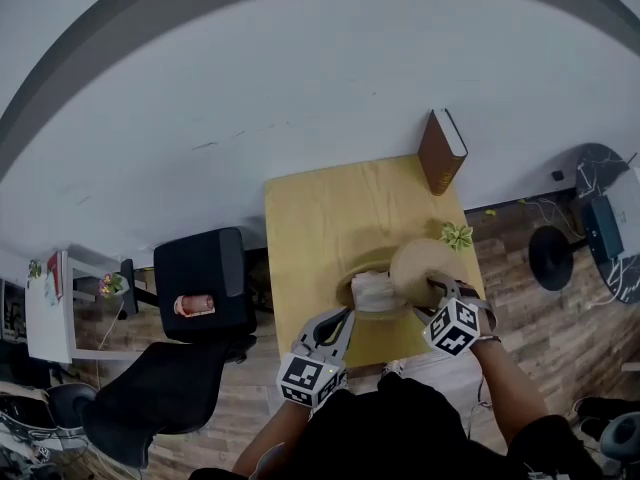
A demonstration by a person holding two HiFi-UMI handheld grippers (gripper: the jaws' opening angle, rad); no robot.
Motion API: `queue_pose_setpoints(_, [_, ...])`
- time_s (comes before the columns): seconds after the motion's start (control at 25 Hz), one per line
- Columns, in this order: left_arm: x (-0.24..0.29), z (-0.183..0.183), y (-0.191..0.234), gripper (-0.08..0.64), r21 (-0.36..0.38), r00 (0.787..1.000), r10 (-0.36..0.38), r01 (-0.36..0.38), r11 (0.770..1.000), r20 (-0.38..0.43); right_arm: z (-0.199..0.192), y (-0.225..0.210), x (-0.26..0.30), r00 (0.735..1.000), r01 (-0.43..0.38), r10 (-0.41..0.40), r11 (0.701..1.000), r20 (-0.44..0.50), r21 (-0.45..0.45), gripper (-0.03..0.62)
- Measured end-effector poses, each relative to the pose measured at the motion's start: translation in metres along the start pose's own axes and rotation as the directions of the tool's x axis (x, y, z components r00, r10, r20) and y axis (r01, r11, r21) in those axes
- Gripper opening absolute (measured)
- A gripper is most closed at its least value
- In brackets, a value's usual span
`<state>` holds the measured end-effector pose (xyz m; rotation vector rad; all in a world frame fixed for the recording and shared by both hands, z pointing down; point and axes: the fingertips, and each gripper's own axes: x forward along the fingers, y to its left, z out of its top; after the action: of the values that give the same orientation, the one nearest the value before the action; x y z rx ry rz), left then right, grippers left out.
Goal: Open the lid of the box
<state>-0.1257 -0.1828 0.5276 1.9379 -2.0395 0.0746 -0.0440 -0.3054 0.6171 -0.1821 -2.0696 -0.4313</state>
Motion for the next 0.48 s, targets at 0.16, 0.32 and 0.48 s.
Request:
queue_pose_setpoints(0.16, [0.008, -0.003, -0.008, 0.018, -0.016, 1.000, -0.021, 0.021, 1.000, -0.012, -0.038, -0.011, -0.007, 0.997, 0.034, -0.032, 0.999, -0.068, 0.038, 0.290])
queue_pose_setpoints(0.32, [0.014, -0.005, -0.010, 0.018, -0.013, 0.999, -0.030, 0.030, 0.999, -0.014, -0.072, -0.018, -0.008, 0.989, 0.057, -0.048, 0.996, -0.137, 0.062, 0.290])
queue_pose_setpoints(0.48, [0.018, -0.006, -0.014, 0.018, -0.012, 0.999, -0.038, 0.038, 0.999, -0.027, -0.100, -0.017, 0.000, 0.981, 0.048, -0.033, 0.996, -0.192, 0.073, 0.290])
